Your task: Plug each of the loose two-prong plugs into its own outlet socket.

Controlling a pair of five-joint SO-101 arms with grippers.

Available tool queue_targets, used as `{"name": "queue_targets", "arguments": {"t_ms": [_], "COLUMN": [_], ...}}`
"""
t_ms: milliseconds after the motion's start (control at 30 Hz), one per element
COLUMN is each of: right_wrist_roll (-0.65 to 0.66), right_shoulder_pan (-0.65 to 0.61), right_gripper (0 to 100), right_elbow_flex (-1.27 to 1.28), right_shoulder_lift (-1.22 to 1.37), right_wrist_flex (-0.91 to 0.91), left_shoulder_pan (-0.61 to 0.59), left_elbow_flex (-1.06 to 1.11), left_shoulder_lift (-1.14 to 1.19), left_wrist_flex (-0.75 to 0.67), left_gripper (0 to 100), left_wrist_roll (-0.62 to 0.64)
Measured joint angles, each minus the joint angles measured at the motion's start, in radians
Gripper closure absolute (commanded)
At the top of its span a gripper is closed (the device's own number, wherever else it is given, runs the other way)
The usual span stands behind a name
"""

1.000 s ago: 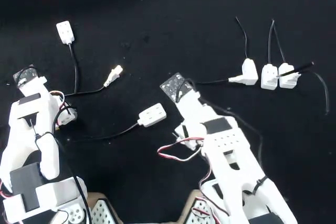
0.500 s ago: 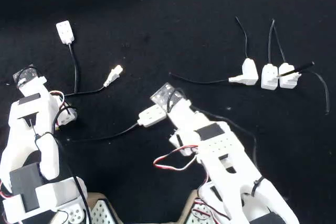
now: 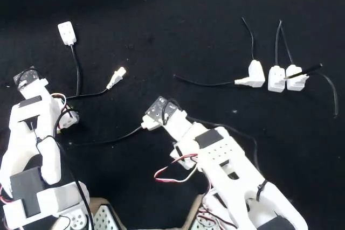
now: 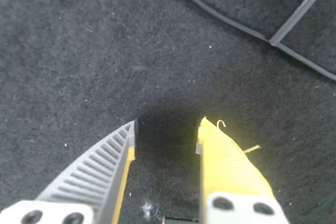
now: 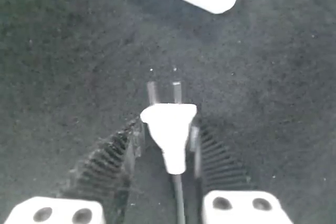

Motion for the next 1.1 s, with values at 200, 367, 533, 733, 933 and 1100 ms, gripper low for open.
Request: {"name": "queue_targets", "arguments": {"t_ms": [200,367,533,733,933,1100], "right_wrist_roll": [0.000,0.000,0.000,0.000,0.015,0.055], "right_shoulder_pan": [0.000,0.000,-0.074,-0.201,-0.212,-0.158], "right_gripper": [93.0,91.7,91.7,91.7,91.4,91.3], "right_elbow_flex": [-0.037,-0.060,-0.060,-0.060,-0.029,0.000], "right_shoulder_lift": [-0.009,-0.002,-0.002,-0.002,-0.008,0.000], "right_wrist_flex": [0.083,0.155,0.155,0.155,0.127,0.068], "left_shoulder_pan": [0.000,0.000,-0.002,-0.002,-0.002,-0.002], "left_elbow_flex": [0.000,0.000,0.000,0.000,0.000,0.000], "left_shoulder_lift": [0.000,0.000,0.000,0.000,0.000,0.000], "left_wrist_flex": [0.000,0.000,0.000,0.000,0.000,0.000], "left_gripper": [81,81,81,81,81,81], "left_wrist_roll": [0.000,0.000,0.000,0.000,0.000,0.000]}}
